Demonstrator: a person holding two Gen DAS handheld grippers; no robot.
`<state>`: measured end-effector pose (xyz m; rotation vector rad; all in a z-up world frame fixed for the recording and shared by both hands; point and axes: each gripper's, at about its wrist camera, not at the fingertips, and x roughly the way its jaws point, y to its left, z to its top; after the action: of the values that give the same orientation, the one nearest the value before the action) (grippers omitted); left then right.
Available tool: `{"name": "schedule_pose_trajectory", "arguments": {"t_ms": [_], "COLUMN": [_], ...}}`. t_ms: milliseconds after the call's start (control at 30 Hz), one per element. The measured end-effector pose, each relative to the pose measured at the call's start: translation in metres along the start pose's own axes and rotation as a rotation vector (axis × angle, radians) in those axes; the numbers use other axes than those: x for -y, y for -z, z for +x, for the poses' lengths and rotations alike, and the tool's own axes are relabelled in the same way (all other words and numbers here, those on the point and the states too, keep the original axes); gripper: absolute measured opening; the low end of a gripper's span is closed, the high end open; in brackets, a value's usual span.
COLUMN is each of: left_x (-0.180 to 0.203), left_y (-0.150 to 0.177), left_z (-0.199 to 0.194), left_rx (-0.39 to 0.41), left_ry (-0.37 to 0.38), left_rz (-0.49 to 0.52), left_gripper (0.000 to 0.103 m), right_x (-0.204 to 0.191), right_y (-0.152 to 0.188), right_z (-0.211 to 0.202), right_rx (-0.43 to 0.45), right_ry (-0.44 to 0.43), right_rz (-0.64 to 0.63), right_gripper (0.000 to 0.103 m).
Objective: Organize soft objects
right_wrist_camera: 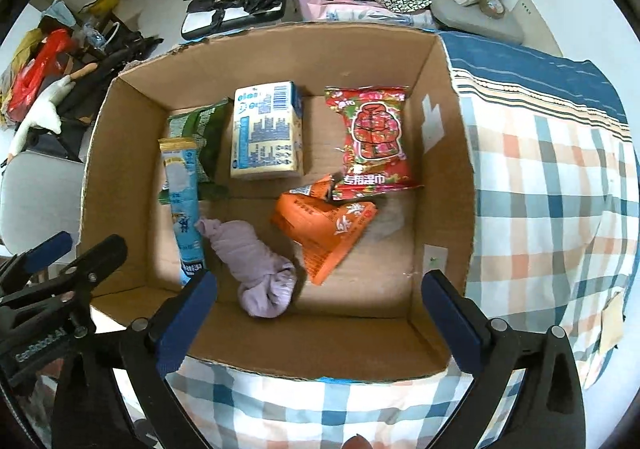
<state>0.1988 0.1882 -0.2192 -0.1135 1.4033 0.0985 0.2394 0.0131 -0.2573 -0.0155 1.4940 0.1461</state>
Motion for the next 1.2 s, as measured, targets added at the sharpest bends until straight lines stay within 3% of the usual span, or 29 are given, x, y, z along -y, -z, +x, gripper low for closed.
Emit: {"name": "schedule_pose_trajectory", "arguments": {"t_ms": [367, 733, 1200], "left_x": [0.007, 0.020, 0.017], "left_y": [0.022, 0.072, 0.116], "left_z": [-0.065, -0.171, -0.246], "left_rx": [0.122, 0.258, 0.347], "left_ry": [-0.027, -0.004, 0.008], "left_rz": [0.014, 0.033, 0.014], "left_gripper": [0.091, 0.091, 0.091], "right_x": [0.009, 0.012, 0.019], "right_y": [0.019, 0.078, 0.141], "right_z": [-0.038, -0.158, -0.263], "right_rx": [0.072, 0.257, 0.406], "right_ry": [0.018, 0.033, 0.057], "right_rz": [0.006, 0.000, 0.023], "right_gripper": [0.103, 0.103, 0.103]}}
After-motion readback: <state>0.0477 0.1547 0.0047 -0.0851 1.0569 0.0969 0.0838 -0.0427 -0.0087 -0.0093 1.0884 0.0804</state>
